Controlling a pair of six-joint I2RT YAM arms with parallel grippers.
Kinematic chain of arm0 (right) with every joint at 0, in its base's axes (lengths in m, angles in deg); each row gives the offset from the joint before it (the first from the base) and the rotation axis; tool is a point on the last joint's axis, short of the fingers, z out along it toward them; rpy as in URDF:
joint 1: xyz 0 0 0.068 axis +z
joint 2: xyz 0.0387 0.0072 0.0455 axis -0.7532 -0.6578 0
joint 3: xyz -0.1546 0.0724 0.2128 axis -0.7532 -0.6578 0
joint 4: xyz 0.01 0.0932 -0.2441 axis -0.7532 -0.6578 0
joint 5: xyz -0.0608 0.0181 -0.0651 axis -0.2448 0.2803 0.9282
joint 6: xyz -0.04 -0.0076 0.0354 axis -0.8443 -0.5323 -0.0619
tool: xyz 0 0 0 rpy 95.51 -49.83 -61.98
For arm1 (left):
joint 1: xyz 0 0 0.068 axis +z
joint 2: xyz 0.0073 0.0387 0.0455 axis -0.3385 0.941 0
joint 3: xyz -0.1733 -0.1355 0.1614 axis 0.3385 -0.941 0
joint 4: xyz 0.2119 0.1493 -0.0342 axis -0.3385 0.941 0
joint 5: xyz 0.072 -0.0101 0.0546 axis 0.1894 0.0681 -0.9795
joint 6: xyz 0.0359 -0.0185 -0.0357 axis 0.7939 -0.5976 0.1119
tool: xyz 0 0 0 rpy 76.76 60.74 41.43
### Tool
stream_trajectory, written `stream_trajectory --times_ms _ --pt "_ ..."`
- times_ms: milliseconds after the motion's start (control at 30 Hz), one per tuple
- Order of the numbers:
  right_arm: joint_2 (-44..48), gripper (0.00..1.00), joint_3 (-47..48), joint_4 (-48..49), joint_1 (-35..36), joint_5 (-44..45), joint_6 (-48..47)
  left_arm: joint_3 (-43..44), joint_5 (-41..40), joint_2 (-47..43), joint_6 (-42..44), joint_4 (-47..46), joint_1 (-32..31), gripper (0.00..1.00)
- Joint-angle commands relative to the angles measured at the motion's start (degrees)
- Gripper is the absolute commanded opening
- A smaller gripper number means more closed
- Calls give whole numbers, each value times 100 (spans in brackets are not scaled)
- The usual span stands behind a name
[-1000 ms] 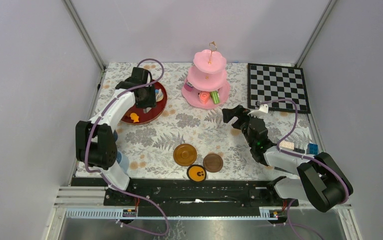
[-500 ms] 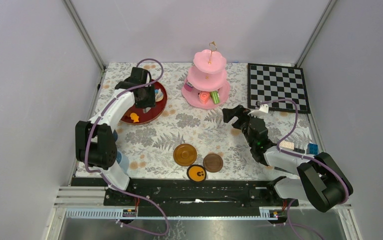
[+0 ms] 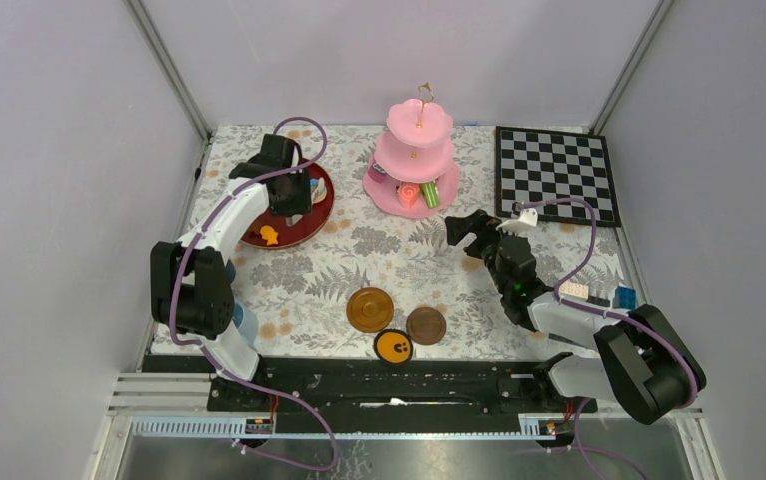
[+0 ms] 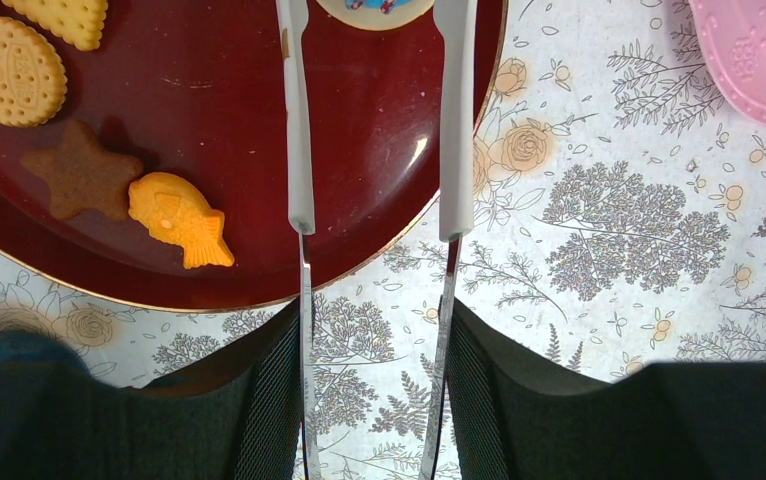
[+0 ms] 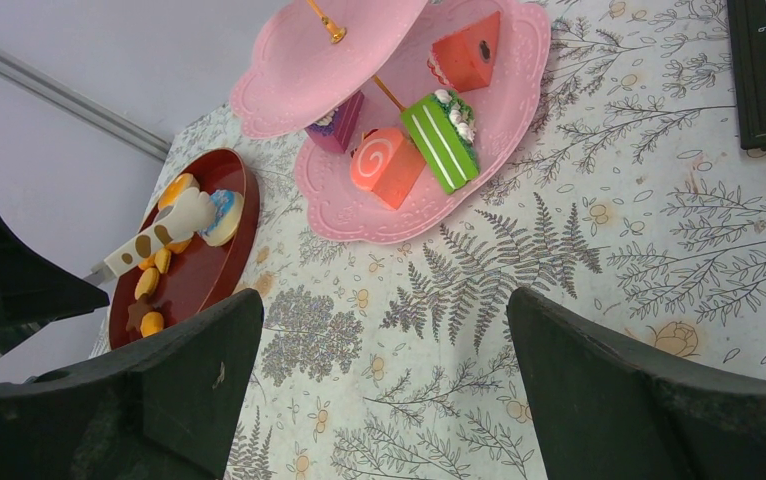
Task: Serve the afternoon tea
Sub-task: Pick up the desert from the tray.
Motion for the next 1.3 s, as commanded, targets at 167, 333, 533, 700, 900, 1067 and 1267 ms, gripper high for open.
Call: stream_trajectory --times_ms 167,333,533,700,900,1067,1267 --pt "30 100 -32 263 -50 -53 29 97 126 105 73 -290 44 51" --pt "39 99 -26 263 -54 -53 31 147 95 221 116 -290 44 52" --pt "46 100 -27 263 -65 -53 42 272 86 363 158 -290 44 52" --pt "50 100 -28 268 -67 -70 50 411 90 497 194 -290 44 52" --pt "35 100 -26 271 -73 -87 58 506 83 571 196 -290 44 47" --pt "35 100 -26 280 -81 -104 69 518 23 554 188 -290 44 35" --pt "35 100 -34 280 -82 -114 73 481 -80 322 205 -290 44 24"
